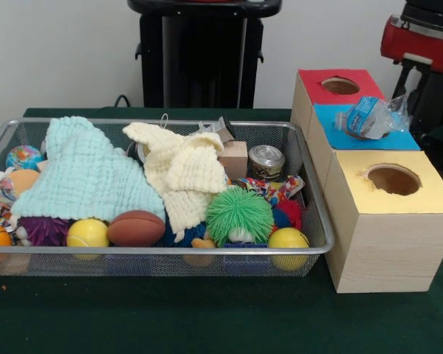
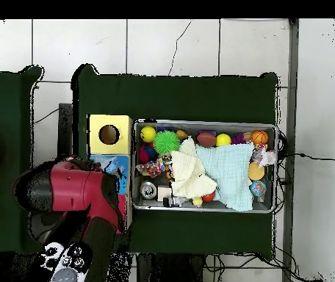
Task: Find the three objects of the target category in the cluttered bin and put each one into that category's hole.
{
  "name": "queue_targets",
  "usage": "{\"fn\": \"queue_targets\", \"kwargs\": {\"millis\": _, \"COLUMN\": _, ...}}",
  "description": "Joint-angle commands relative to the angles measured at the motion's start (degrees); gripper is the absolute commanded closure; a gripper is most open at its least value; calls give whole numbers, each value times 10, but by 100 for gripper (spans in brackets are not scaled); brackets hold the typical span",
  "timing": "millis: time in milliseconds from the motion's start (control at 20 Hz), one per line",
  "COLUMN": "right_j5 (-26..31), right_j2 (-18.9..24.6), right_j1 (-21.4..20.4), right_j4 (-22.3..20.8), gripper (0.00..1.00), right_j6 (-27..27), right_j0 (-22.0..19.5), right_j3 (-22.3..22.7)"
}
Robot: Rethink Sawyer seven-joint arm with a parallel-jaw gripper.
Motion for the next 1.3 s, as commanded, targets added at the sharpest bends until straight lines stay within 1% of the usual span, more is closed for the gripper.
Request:
{"fn": "queue_targets", "kwargs": {"millis": 50, "right_j5": 20, "right_j2": 22, "right_j1": 3, "right_j4": 30, "gripper": 100, "right_j6": 165, "right_j0": 9, "right_j3": 60}}
{"fn": "queue_targets", "kwargs": {"millis": 300, "right_j5": 17, "right_j2": 23, "right_j1": 5, "right_j4": 32, "gripper": 100, "right_j6": 149, "right_j0": 6, "right_j3": 69}}
{"fn": "queue_targets", "kwargs": {"millis": 650, "right_j5": 9, "right_j2": 22, "right_j1": 8, "right_j4": 20, "gripper": 100, "right_j6": 124, "right_j0": -6, "right_j3": 75}}
{"fn": "queue_targets", "kwargs": {"millis": 950, "right_j5": 3, "right_j2": 24, "right_j1": 4, "right_j4": 20, "gripper": 100, "right_j6": 121, "right_j0": -10, "right_j3": 82}}
{"fn": "queue_targets", "kwargs": {"millis": 1300, "right_j5": -14, "right_j2": 12, "right_j1": 13, "right_j4": 11, "gripper": 100, "right_j6": 124, "right_j0": -5, "right_j3": 88}}
